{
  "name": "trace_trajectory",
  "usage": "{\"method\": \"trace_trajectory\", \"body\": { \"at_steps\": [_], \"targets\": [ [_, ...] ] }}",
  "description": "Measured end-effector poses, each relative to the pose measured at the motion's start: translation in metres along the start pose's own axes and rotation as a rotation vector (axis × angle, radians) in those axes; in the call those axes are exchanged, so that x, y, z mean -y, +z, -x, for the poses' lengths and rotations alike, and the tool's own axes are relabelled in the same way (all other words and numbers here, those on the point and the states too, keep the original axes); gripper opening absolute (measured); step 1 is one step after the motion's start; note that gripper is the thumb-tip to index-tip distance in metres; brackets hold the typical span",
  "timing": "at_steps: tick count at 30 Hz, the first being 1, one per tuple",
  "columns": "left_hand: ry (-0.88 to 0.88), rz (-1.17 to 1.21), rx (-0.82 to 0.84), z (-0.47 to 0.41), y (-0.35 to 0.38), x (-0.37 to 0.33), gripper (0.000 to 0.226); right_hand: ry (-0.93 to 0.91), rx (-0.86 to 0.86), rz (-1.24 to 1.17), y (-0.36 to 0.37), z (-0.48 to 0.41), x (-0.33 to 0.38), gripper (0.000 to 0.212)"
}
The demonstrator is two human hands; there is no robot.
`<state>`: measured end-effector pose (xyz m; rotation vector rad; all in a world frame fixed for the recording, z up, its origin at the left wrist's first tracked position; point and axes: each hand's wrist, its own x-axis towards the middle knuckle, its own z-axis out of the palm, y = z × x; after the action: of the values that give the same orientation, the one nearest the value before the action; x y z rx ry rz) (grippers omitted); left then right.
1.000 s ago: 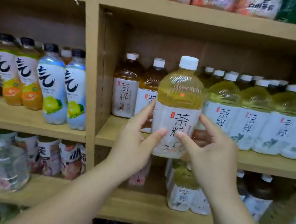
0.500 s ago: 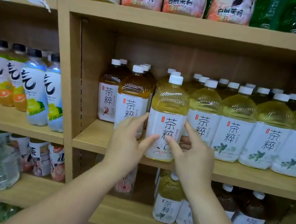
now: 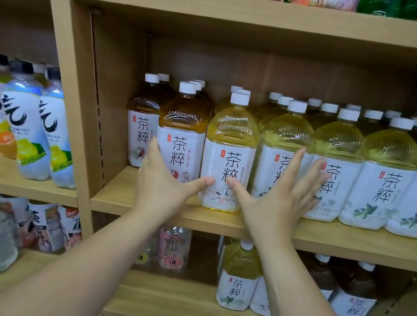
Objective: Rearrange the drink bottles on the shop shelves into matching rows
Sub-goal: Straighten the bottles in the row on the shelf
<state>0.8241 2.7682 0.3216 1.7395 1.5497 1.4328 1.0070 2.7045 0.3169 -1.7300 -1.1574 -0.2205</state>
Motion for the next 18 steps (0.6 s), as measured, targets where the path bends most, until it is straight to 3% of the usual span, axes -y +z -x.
{"method": "trace_trajectory", "body": {
  "at_steps": [7,18],
  "targets": [
    [0.113,-0.072,-0.079,-0.004,0.012,0.003,0.125,0.01,-0.084,0.048,0.012,-0.002,-0.003,0.121],
    [0.112,-0.172,-0.049,0.001,0.016,-0.003,0.131,0.009,-0.105,0.122,0.019,-0.001,-0.002,0.115]
  ]
}}
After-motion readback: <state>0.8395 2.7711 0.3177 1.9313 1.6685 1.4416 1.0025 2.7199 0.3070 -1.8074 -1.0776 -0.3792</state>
